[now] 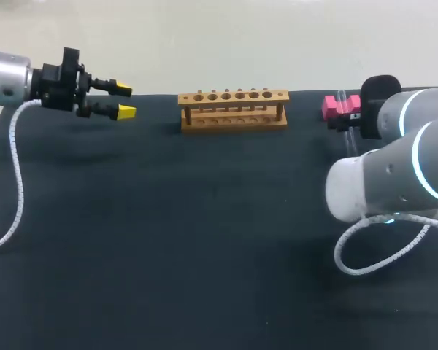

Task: Grasp the test tube, adjust it, and insert it.

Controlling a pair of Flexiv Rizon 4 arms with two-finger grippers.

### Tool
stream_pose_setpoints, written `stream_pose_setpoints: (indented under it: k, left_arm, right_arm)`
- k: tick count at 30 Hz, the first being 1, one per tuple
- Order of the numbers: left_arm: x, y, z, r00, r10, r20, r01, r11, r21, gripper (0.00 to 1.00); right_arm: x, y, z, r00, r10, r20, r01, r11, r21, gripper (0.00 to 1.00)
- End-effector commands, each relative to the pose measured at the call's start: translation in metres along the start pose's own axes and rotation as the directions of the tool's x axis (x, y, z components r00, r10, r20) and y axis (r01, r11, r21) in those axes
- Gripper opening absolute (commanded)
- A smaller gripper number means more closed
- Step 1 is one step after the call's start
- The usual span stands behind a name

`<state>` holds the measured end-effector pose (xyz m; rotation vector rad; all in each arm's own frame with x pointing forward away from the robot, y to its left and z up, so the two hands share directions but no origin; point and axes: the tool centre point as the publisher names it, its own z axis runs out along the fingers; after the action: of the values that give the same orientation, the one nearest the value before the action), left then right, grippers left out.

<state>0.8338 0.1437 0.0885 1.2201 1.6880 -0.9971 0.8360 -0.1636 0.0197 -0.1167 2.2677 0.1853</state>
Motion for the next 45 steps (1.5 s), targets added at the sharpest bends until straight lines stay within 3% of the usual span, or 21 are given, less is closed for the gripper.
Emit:
stream_pose_setpoints:
  k: [1, 20, 21, 23, 25, 28, 32, 37, 45]
  left_arm:
    - [0.001, 0.0, 0.0, 1.0, 0.003, 0.002, -0.003, 1.0, 0.001, 1.0]
    - [0.001, 0.0, 0.0, 1.0, 0.003, 0.002, -0.003, 1.0, 0.001, 1.0]
    - [0.001, 0.0, 0.0, 1.0, 0.003, 0.002, -0.003, 1.0, 0.001, 1.0]
    - [0.001, 0.0, 0.0, 1.0, 0.003, 0.002, -0.003, 1.0, 0.001, 1.0]
    - [0.001, 0.0, 0.0, 1.0, 0.003, 0.002, -0.003, 1.0, 0.001, 1.0]
    - [0.001, 0.0, 0.0, 1.0, 0.003, 0.002, -0.003, 1.0, 0.001, 1.0]
    - [0.001, 0.0, 0.0, 1.0, 0.003, 0.002, -0.003, 1.0, 0.001, 1.0]
    - [0.001, 0.0, 0.0, 1.0, 0.003, 0.002, -0.003, 1.0, 0.001, 1.0]
    - [0.001, 0.0, 0.0, 1.0, 0.003, 0.002, -0.003, 1.0, 0.001, 1.0]
  right_arm:
    - [-0.001, 0.0, 0.012, 1.0, 0.004, -0.012, 0.0, 0.968, 0.252, 1.0]
    - [0.005, -0.008, 0.031, 0.999, 0.038, -0.028, -0.03, 0.968, 0.249, 1.0]
    - [0.005, -0.009, 0.032, 0.999, 0.036, -0.028, -0.028, 0.969, 0.246, 0.9]
    - [0.006, -0.011, 0.034, 0.999, 0.046, -0.027, -0.038, 0.97, 0.241, 0.51]
    - [0.007, -0.013, 0.035, 0.998, 0.056, -0.026, -0.048, 0.971, 0.232, 0.35]
    - [0.008, -0.014, 0.036, 0.998, 0.06, -0.031, -0.051, 0.973, 0.226, 0.18]
    - [0.009, -0.014, 0.038, 0.997, 0.062, -0.038, -0.052, 0.974, 0.221, 0.15]
    - [0.01, -0.013, 0.039, 0.997, 0.061, -0.044, -0.051, 0.975, 0.217, 0.0]
    - [0.012, -0.008, 0.034, 0.997, 0.064, -0.048, -0.052, 0.975, 0.215, 0.0]
